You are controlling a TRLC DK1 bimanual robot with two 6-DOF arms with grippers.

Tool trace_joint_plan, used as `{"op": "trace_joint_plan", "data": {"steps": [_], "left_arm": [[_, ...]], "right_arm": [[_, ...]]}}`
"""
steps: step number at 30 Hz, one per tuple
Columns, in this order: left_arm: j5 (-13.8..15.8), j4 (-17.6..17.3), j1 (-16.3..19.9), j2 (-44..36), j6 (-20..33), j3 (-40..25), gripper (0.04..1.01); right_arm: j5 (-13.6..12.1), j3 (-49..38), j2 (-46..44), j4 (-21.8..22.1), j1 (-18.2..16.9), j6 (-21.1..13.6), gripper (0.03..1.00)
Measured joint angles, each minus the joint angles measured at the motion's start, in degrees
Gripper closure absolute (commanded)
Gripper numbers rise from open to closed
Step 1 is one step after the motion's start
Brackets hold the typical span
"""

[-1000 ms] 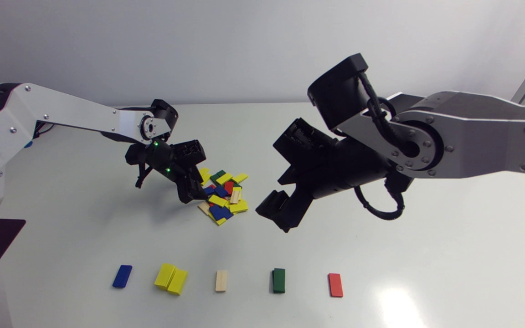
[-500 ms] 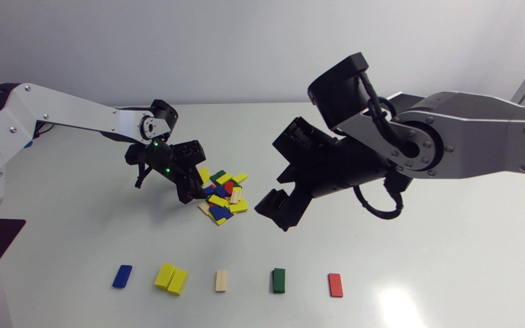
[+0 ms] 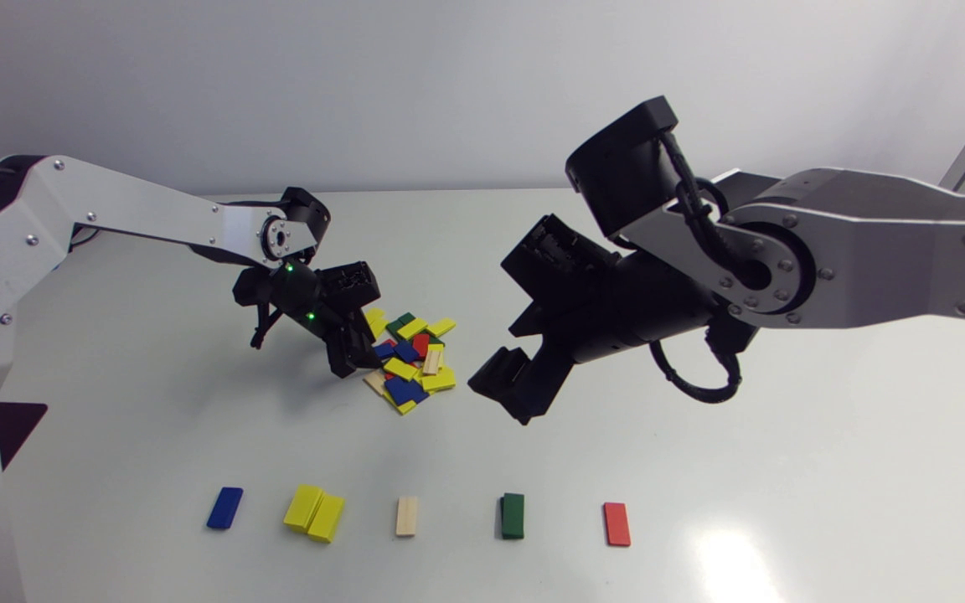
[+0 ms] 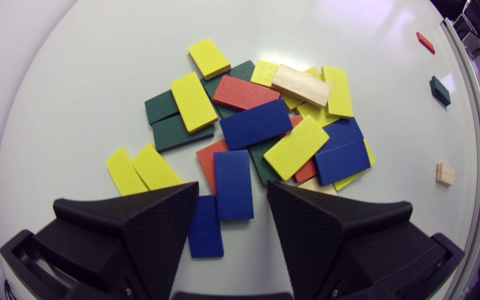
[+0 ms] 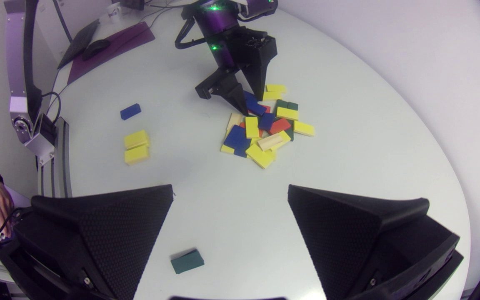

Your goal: Take domino bricks one by one from the mixed stack on the table and place each onto the existing stack of the same color.

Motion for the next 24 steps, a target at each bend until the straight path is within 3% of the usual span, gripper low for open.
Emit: {"op": "trace_joint_plan", "data": {"steps": [3, 10, 19, 24], "left_arm": [[0.0, 0.0, 0.0, 0.0, 0.0, 0.02, 0.721], [0.0, 0.02, 0.0, 0.0, -0.02, 0.0, 0.83], [0.02, -0.04, 0.0, -0.02, 0.0, 0.02, 0.836], [0.0, -2.03, 0.0, -1.27, 0.0, -0.17, 0.836]], "right_arm": [[0.0, 0.0, 0.0, 0.0, 0.02, 0.0, 0.069], [0.0, -0.04, 0.0, 0.02, 0.02, 0.0, 0.069], [0.0, -0.04, 0.0, 0.04, 0.02, 0.0, 0.069], [0.0, -0.55, 0.0, 0.17, 0.02, 0.0, 0.069]]}}
